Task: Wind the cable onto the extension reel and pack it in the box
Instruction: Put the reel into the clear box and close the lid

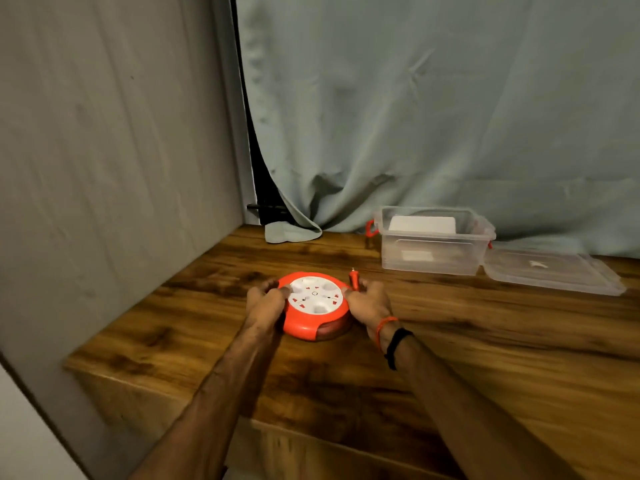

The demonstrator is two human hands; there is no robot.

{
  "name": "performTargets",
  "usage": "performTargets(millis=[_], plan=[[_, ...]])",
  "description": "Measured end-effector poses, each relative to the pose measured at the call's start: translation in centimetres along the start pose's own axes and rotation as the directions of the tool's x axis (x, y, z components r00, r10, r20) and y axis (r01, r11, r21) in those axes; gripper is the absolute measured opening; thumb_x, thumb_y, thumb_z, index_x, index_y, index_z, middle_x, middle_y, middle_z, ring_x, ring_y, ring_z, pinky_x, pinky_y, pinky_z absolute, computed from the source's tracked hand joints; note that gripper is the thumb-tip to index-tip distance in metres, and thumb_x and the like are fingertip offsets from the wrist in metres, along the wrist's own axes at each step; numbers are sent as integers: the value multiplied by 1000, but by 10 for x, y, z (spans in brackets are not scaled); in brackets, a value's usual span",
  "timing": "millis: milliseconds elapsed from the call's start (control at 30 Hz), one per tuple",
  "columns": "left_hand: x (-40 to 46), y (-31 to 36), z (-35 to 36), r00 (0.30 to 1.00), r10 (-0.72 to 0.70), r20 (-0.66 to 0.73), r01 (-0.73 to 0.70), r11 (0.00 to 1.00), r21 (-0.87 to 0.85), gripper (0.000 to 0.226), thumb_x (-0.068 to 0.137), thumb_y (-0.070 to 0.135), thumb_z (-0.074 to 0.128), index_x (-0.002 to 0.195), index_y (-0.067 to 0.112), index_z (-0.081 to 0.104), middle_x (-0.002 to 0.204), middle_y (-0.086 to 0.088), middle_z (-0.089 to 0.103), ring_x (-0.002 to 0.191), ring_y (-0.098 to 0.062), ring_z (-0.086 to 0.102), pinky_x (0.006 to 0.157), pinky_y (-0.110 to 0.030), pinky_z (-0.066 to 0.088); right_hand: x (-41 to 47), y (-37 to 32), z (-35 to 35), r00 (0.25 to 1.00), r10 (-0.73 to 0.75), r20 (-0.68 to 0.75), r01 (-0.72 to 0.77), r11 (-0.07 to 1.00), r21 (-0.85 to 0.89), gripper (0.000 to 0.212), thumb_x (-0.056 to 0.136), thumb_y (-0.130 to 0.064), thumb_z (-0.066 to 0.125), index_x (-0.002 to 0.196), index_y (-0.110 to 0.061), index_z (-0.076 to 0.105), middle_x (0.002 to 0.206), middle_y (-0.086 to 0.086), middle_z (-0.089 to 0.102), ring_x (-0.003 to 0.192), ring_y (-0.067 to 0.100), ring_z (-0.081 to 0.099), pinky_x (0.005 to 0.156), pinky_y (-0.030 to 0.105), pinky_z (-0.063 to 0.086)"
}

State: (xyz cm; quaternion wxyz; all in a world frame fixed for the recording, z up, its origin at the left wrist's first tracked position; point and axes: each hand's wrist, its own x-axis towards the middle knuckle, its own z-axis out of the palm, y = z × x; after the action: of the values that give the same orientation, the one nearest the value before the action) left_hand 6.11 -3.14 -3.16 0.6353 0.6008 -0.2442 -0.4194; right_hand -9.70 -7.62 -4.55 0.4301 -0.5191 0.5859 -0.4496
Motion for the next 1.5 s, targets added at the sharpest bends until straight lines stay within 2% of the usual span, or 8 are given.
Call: performTargets(millis=[167,333,567,833,1000,1167,1333,1500], plan=[[12,-4,-13,1000,1,26,-4,991,132,46,84,4,68,128,3,54,123,-20,65,104,-34,68,90,-48,59,-1,-6,6,999,-14,-37,7,987,-161,46,78,-30,73,122,-19,65,114,2,70,108,24,63,99,38,49],[15,-3,-17,992,110,63,-125,920,371,30,93,4,61,120,-7,61,116,-21,68,97,-31,67,78,-34,54,-2,-3,5,996,-82,-25,74,969,-236,49,81,-30,73,126,-16,62,121,6,68,111,23,62,101,37,48],[12,8,-20,985,161,59,-156,697,700,43,95,29,62,132,7,62,134,-17,63,128,-32,54,101,-31,43,-5,-7,-3,996,-84,36,92,927,-365,36,86,-39,66,109,-11,71,104,9,73,96,24,65,87,31,51],[6,16,-28,994,66,85,-106,731,674,51,86,41,70,121,5,65,122,-17,67,112,-31,63,91,-38,54,-14,-14,-21,995,-26,98,56,948,-313,30,86,-35,67,106,-13,69,105,5,69,96,21,62,85,31,47],[-27,40,-15,988,139,65,-148,742,654,57,89,39,69,130,2,55,136,-17,58,124,-34,55,100,-36,47,-21,-24,-45,999,-44,17,47,970,-238,57,80,-37,75,125,-7,59,118,7,66,110,21,61,94,27,42],[-37,55,19,966,163,198,-248,792,557,63,73,46,73,123,8,64,123,-12,67,114,-30,63,98,-45,53,-26,-42,-90,991,-104,-85,86,977,-195,45,76,-27,79,113,-7,64,97,-2,65,100,17,63,97,27,46],[-16,44,69,945,165,284,-290,823,488,65,56,54,73,106,11,70,101,-11,73,97,-28,69,86,-36,56,-23,-50,-144,974,-129,-187,90,974,-206,40,75,-26,79,110,-13,66,107,0,69,105,17,62,98,26,45],[1,34,121,923,130,363,-297,840,454,78,53,61,73,113,12,68,108,-12,74,101,-29,70,94,-45,56,-11,-47,-189,950,-145,-276,72,964,-255,42,78,-26,77,115,-12,64,115,2,67,110,21,60,96,25,42]])
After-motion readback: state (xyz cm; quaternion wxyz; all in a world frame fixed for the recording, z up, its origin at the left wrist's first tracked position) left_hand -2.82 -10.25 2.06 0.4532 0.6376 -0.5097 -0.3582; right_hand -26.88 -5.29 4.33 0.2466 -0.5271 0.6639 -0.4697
